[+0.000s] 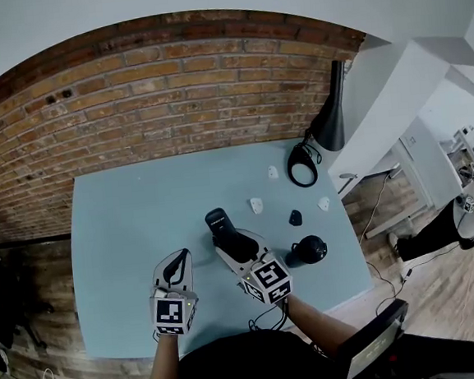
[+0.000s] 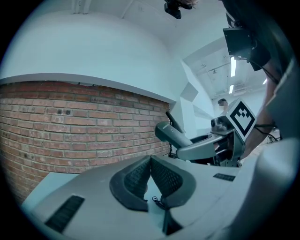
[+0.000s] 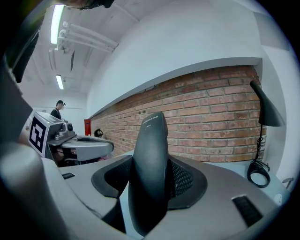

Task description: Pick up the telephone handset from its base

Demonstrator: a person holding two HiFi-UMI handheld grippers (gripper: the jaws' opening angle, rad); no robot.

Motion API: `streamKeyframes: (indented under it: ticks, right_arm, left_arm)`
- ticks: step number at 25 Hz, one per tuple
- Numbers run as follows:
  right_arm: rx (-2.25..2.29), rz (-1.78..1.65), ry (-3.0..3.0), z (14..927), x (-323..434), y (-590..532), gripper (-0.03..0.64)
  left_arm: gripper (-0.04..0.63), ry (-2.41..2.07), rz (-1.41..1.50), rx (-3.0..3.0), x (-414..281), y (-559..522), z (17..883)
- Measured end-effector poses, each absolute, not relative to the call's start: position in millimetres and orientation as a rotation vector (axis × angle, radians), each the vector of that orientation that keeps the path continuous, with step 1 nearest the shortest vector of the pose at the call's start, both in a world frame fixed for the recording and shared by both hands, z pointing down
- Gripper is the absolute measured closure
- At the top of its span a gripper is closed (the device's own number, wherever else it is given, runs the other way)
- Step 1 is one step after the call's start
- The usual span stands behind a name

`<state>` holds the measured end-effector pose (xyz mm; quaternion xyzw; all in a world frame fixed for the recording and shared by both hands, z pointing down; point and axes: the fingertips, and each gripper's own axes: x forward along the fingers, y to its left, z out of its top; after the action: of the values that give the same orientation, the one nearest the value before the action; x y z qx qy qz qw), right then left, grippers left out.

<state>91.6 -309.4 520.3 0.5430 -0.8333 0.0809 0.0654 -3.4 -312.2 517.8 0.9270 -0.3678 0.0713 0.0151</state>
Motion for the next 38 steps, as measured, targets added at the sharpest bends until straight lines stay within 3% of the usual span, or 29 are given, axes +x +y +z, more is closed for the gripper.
streamKeyframes:
  ticks: [38]
  right_arm:
    - [1.544,0.284,-2.503,539.8,74.4,-301.9,0.383]
  left_arm:
    - [0.571,-1.15,0.228,2.862,-8.9,-310.5,525.2]
